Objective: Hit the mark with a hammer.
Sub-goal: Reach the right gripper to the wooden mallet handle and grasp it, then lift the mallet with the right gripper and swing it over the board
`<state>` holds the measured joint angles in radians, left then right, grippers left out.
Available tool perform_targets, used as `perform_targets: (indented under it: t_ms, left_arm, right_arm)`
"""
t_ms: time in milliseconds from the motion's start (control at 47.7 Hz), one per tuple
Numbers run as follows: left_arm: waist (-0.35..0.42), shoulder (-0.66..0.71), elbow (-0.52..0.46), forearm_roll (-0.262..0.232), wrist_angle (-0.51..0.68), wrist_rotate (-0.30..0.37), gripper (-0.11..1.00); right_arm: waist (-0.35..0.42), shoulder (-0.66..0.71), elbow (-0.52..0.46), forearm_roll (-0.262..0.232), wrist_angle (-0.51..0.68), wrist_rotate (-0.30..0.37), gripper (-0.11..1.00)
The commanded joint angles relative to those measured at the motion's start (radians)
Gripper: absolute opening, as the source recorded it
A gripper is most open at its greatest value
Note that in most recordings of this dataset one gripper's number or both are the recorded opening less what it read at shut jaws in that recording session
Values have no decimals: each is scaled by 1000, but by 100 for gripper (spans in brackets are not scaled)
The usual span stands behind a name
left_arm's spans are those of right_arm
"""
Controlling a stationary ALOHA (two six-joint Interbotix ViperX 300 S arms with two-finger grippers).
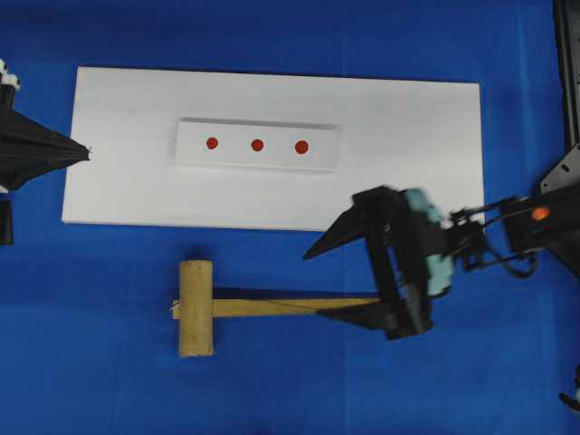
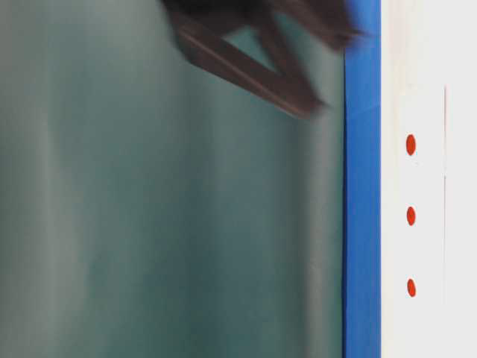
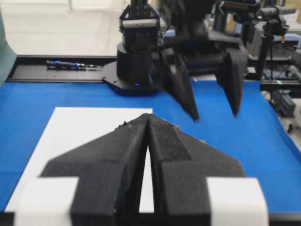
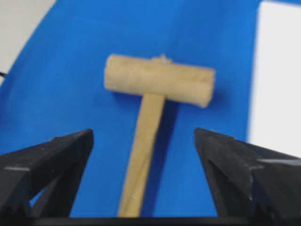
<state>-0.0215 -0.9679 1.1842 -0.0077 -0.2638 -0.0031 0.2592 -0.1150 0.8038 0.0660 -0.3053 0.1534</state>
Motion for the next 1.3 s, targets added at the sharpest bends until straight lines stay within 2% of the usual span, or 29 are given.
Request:
perform_targets:
  t_ms: [0,168,356,671,902,986,1111,1174,1216,1279]
  left_arm:
    - [-3,5,-11,-2,-6,-2,0]
    - [3,9,0,-2,-6,-2,0]
    - [11,9,11,-2,-5,-2,0]
    - [15,9,25,-2,-5,-2,0]
    - [14,11,34,-3,-5,-3,0]
    - [14,9,34,-2,-5,-3,0]
    - [15,5,34,-2,-2,-3,0]
    - [15,2,34,-2,0,-3,0]
    - [15,2,34,-2,0,-3,0]
    - [14,2,34,-2,0,-3,0]
  right_arm:
    - [9,63,-35,38,-75,2,86]
    - [17,204,-60,126,-176,2,87]
    - [41,339,-106,204,-225,2,87]
    - [64,476,-179,238,-235,0,87]
    - [64,482,-181,249,-236,-12,83]
    - [64,485,-186,247,-235,-17,70]
    - [63,485,-187,245,-219,-29,32]
    - [63,486,-189,245,-210,-32,17]
    - [63,485,-189,245,-202,-32,10]
    - [63,485,-189,249,-196,-32,10]
